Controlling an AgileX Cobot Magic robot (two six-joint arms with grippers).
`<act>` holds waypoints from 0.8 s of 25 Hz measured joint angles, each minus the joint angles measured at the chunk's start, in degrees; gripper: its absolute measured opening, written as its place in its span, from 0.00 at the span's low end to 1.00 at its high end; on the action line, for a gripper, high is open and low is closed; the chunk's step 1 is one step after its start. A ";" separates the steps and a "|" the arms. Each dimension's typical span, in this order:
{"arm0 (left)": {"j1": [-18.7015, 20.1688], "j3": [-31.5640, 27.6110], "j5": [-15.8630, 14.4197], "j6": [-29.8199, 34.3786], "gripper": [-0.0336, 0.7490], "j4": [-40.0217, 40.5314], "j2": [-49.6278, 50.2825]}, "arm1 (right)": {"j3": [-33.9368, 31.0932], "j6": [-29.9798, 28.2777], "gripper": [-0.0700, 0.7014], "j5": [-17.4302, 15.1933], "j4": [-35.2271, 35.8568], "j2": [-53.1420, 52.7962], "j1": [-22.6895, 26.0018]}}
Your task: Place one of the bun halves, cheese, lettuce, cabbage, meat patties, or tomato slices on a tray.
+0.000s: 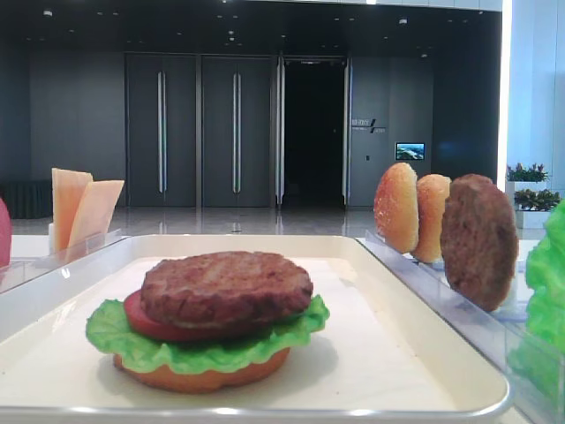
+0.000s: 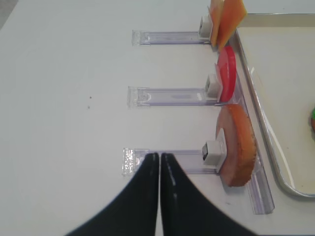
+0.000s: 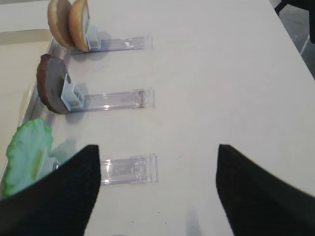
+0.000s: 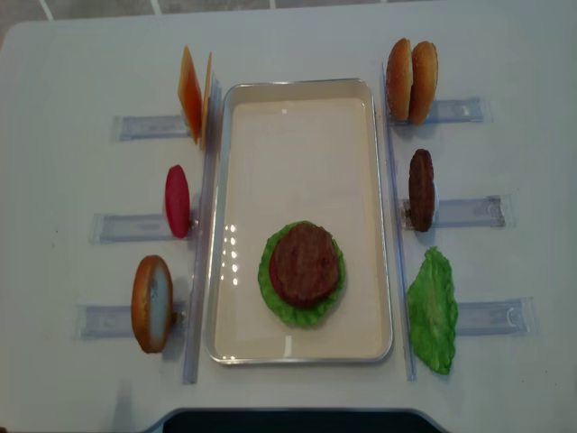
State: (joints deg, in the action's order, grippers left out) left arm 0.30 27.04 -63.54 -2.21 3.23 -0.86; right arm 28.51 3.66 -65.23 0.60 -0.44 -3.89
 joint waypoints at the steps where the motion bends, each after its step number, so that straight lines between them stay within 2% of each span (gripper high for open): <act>1: 0.00 0.00 0.00 0.00 0.04 0.00 0.00 | 0.00 0.00 0.74 0.00 0.00 0.00 0.00; 20: 0.00 0.00 0.00 0.00 0.04 0.00 0.00 | 0.00 0.00 0.73 0.04 0.00 0.00 0.00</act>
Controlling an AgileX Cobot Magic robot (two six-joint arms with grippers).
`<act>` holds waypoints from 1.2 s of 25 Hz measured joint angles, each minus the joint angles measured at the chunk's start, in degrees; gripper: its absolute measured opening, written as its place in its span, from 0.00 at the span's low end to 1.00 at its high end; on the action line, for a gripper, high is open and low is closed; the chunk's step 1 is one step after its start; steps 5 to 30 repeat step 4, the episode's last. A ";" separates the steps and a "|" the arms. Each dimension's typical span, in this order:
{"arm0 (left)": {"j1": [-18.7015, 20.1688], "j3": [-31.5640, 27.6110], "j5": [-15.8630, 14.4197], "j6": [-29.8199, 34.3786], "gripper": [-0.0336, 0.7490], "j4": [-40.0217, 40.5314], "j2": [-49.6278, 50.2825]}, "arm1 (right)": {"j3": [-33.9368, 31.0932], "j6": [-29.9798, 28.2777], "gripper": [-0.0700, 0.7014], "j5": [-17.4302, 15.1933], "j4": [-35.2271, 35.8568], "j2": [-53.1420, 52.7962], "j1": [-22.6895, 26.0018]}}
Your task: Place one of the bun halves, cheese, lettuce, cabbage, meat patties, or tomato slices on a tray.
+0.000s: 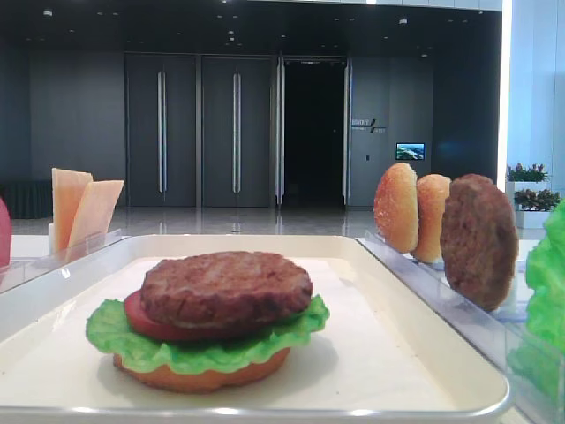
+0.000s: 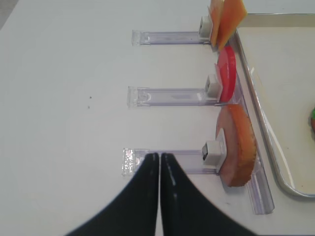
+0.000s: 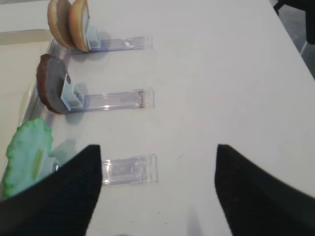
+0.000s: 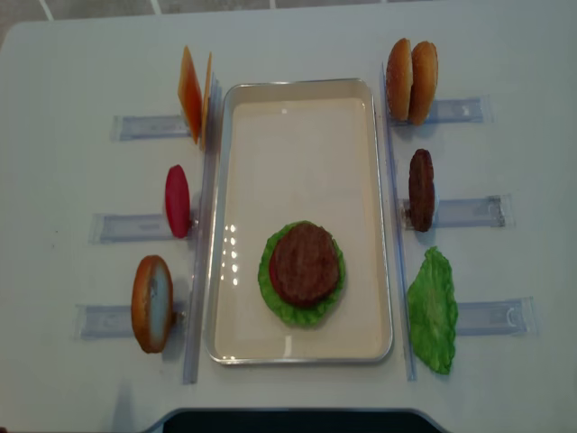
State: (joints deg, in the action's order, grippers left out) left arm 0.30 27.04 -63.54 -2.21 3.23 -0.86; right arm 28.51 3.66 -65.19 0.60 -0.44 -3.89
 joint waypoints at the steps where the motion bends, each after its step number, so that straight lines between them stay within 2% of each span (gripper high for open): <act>1: 0.00 0.00 0.00 0.00 0.04 0.00 0.00 | 0.00 0.00 0.73 0.00 0.00 0.00 0.00; 30: 0.00 0.00 0.00 0.00 0.04 0.00 0.00 | 0.00 0.00 0.73 0.00 0.00 0.00 0.00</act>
